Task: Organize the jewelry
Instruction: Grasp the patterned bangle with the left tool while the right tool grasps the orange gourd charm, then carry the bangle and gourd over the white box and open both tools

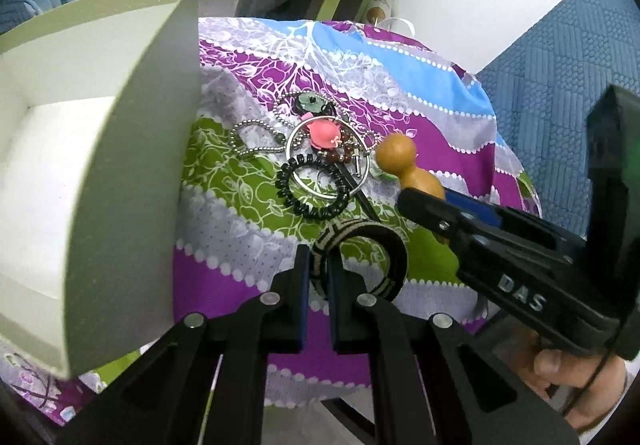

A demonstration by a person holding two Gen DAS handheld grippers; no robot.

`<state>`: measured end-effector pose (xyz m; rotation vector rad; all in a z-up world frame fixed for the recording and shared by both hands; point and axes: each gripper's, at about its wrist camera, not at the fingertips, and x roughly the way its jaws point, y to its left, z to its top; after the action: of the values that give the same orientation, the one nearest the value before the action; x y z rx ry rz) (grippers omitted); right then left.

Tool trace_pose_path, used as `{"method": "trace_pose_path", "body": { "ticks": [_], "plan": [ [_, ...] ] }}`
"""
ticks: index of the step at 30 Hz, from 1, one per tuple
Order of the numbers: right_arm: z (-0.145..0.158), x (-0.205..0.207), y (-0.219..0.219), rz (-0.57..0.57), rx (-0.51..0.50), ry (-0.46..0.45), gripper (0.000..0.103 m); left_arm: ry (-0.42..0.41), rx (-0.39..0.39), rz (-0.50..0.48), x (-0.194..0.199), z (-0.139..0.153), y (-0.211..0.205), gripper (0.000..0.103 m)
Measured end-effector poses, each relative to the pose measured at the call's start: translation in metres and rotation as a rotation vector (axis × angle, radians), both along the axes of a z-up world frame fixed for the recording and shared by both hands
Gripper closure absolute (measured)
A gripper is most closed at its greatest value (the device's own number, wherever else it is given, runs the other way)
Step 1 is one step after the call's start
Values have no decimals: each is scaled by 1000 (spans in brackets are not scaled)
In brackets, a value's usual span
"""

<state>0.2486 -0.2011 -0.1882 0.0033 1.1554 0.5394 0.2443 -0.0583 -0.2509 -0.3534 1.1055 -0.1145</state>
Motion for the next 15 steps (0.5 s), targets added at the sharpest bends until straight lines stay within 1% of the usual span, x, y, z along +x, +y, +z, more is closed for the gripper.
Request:
{"method": "trace_pose_path", "body": {
  "ticks": [3, 7, 11, 15],
  "plan": [
    [8, -17, -4, -55, -4, 5, 73, -6, -5, -4, -4, 4, 2, 95],
    [18, -37, -8, -119, -9, 9, 73, 3, -22, -38, -10, 12, 4, 95],
    [33, -48, -12, -164, -10, -1, 73, -36, -18, -49, -18, 33, 10, 95],
    [58, -48, -12, -190, 6, -28, 73, -68, -15, -57, -24, 55, 19, 95]
  ]
}}
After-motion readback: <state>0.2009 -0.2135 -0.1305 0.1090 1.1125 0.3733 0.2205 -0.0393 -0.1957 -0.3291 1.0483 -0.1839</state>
